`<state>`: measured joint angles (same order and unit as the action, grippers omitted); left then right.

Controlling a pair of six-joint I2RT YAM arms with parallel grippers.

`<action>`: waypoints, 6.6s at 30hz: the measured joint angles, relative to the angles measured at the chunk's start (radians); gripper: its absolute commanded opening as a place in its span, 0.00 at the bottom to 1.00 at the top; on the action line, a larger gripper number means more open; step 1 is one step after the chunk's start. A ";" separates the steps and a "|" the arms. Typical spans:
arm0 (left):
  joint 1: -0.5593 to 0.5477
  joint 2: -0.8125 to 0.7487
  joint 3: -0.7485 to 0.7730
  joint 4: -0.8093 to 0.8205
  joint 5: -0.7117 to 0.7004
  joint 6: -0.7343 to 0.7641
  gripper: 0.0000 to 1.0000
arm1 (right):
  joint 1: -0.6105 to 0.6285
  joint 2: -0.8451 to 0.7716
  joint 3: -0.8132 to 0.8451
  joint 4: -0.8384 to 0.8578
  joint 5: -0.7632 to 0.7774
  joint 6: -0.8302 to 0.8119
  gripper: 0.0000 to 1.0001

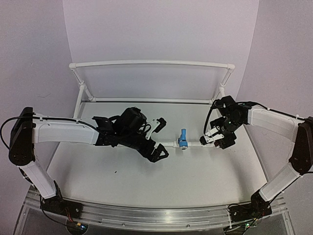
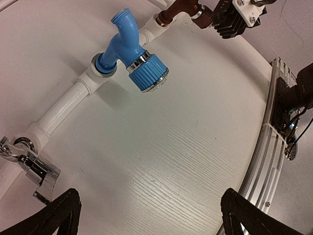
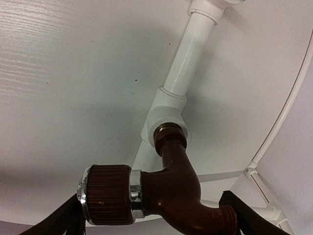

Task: Install the water faucets

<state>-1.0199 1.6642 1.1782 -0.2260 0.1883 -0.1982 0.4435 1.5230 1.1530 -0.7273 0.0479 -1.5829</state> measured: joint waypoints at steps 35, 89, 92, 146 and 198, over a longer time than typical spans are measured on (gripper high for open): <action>0.000 0.000 0.000 0.000 -0.008 0.000 1.00 | 0.001 0.053 0.074 -0.070 -0.061 0.567 0.72; 0.000 -0.062 -0.034 0.022 -0.009 -0.008 1.00 | 0.045 -0.116 0.008 -0.070 0.055 -0.124 0.97; 0.000 -0.075 -0.039 0.022 -0.010 -0.009 1.00 | 0.070 -0.106 0.006 -0.028 0.079 -0.171 0.94; 0.000 -0.092 -0.055 0.025 -0.034 -0.011 1.00 | 0.118 0.164 0.118 -0.009 0.172 0.654 0.26; 0.000 -0.053 -0.011 0.020 -0.059 -0.039 1.00 | 0.079 0.196 0.246 -0.129 0.001 1.540 0.80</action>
<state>-1.0199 1.6112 1.1675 -0.2056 0.1295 -0.2367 0.5220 1.7191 1.3995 -0.8567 0.0487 -0.0426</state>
